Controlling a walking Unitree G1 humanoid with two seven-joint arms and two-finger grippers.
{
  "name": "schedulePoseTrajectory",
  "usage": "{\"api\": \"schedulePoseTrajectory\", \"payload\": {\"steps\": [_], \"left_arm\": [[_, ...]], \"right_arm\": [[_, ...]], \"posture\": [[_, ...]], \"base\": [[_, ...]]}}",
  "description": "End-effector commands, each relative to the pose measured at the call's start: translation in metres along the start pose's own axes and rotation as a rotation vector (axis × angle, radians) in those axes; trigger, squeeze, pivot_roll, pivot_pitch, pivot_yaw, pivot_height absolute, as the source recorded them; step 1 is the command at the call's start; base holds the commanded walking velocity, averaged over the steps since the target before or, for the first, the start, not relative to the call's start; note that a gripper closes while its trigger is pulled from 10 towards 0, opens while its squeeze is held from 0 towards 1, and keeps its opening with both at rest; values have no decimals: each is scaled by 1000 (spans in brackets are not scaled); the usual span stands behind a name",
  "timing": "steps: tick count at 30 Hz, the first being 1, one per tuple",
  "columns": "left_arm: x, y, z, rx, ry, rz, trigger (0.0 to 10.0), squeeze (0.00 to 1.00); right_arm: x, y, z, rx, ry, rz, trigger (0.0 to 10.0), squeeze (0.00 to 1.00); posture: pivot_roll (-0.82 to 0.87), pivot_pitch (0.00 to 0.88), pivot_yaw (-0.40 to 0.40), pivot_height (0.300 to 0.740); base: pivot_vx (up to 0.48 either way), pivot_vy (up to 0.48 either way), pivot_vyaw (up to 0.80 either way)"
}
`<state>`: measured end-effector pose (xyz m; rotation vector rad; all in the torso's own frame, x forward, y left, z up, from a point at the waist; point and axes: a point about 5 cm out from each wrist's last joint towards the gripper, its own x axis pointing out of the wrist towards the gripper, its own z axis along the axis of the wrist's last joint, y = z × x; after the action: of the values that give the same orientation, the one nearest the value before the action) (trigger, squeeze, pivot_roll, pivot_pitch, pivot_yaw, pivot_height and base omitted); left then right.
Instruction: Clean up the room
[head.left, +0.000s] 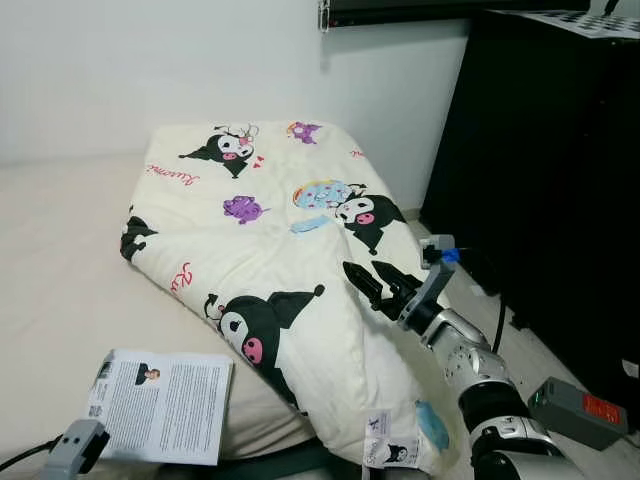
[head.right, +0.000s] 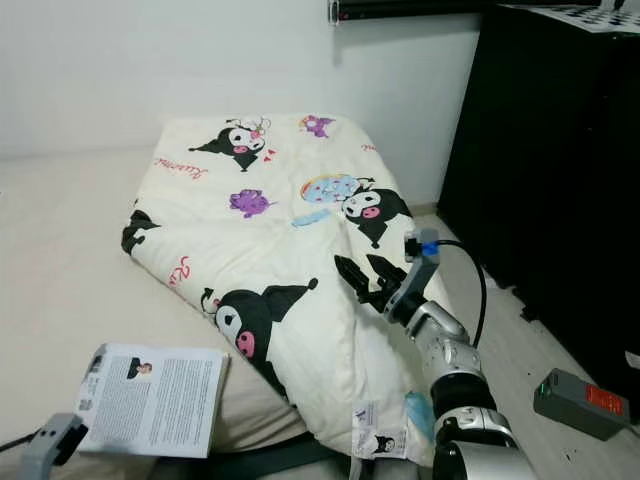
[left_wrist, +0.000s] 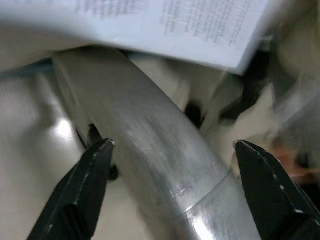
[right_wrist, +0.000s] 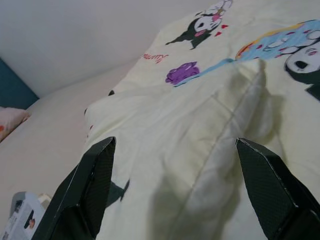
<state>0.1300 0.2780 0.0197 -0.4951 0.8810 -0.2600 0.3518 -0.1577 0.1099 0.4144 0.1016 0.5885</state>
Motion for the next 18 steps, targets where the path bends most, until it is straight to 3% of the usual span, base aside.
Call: {"api": "schedulePoseTrajectory", "payload": {"steps": [1, 3, 6, 10, 11, 12, 14, 18], "left_arm": [[1, 9, -8, -81, -23, 43, 10000, 0], [2, 11, -9, -99, -35, 52, 10000, 0], [9, 15, 4, -298, -246, 34, 10000, 0], [11, 14, 7, -377, -327, -15, 10000, 0], [8, 13, 14, -518, -523, -134, 10000, 0], [8, 13, 14, -518, -523, -134, 10000, 0], [3, 13, 17, -567, -628, -208, 10000, 0], [3, 9, 13, -569, -651, -276, 10000, 0]], "right_arm": [[-2, -2, -2, 0, 13, -10, 10000, 0], [-2, -2, -2, -1, 13, -10, 10000, 0], [-2, -2, -2, -3, 16, -11, 10000, 0], [-2, -2, -2, -5, 16, -10, 10000, 0], [-1, -2, -2, -10, 18, -11, 10000, 0], [-1, -2, -2, -10, 18, -11, 10000, 0], [-2, -2, -1, -14, 19, -11, 10000, 0], [-3, -3, 0, -18, 20, -14, 10000, 0]], "posture": [[20, 15, -49, 495], [20, 15, -49, 495], [16, 10, -49, 495], [11, 3, -48, 495], [3, 0, -46, 495], [3, 0, -46, 495], [0, 0, -47, 495], [-2, 0, -49, 495]], "base": [[0, 0, 0], [0, 0, 0], [0, 0, 0], [0, 0, 0], [0, 0, 0], [0, 0, 0], [0, 0, 0], [0, 0, 0]]}}
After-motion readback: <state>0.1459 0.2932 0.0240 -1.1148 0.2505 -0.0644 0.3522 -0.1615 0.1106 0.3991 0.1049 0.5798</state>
